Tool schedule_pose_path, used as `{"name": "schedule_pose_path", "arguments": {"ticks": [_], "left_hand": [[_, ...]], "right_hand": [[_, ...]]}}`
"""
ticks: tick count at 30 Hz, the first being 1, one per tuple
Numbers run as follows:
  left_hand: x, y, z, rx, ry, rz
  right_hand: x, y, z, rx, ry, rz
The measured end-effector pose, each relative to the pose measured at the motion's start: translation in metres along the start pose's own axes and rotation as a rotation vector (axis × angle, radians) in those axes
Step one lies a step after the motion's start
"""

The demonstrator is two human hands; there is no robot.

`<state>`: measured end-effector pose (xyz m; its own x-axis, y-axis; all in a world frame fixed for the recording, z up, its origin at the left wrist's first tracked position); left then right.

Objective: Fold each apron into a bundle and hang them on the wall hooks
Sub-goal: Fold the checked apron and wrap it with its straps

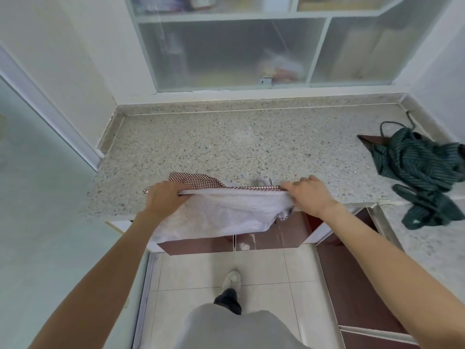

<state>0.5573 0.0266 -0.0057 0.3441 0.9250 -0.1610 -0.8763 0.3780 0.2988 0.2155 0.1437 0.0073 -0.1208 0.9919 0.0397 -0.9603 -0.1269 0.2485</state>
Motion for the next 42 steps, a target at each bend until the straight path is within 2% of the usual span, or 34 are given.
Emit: {"name": "schedule_pose_path", "arguments": {"ticks": [2,4,7,9,11,13,16,19,22,26,30,35,42], "left_hand": [[0.004,0.0,0.0,0.023,0.001,-0.01],[0.009,0.003,0.001,0.013,0.018,-0.028],[0.012,0.003,0.005,0.052,0.022,0.007],[0.015,0.0,0.011,0.174,-0.024,0.036],[0.016,-0.007,0.02,0.317,-0.068,0.077],[0.02,-0.013,0.027,0.41,-0.139,0.064],[0.02,-0.018,0.033,0.472,-0.185,0.067],[0.017,-0.024,0.031,0.392,-0.069,0.121],[0.005,-0.022,0.037,0.255,0.128,0.097],[-0.025,-0.031,0.044,0.131,0.291,0.051],[-0.068,-0.042,0.044,0.116,0.348,0.048],[-0.144,-0.056,0.032,-0.01,0.378,0.016],[-0.254,-0.076,-0.01,-0.05,0.284,0.035]], "right_hand": [[0.008,0.007,0.001,0.001,-0.004,-0.125],[0.018,0.011,0.0,-0.087,-0.064,-0.121],[0.033,0.015,-0.004,-0.481,-0.153,-0.097],[0.04,0.024,-0.008,-0.692,-0.058,-0.092],[0.046,0.035,-0.009,-0.759,0.062,-0.076],[0.052,0.042,-0.011,-0.841,0.057,-0.145],[0.052,0.042,-0.007,-1.089,0.013,-0.269],[0.039,0.038,0.001,-1.194,0.14,-0.315],[0.02,0.039,0.017,-1.271,0.282,-0.357],[-0.014,0.05,0.037,-1.423,0.273,-0.399],[-0.062,0.067,0.048,-1.382,0.315,-0.434],[-0.143,0.095,0.042,-1.129,0.355,-0.504],[-0.247,0.127,0.009,-0.817,0.401,-0.699]]}}
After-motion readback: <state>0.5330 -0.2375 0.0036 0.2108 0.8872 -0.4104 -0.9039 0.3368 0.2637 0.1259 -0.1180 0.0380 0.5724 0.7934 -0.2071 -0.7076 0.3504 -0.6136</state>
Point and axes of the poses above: each hand's wrist, its own x-axis away from the middle knuckle, its own z-axis out of the back of the hand, y = z × x, the point moved 2 cm from there along -x, towards the middle knuckle, and after that the axes turned 6 degrees about y, right-handed, at the moved point
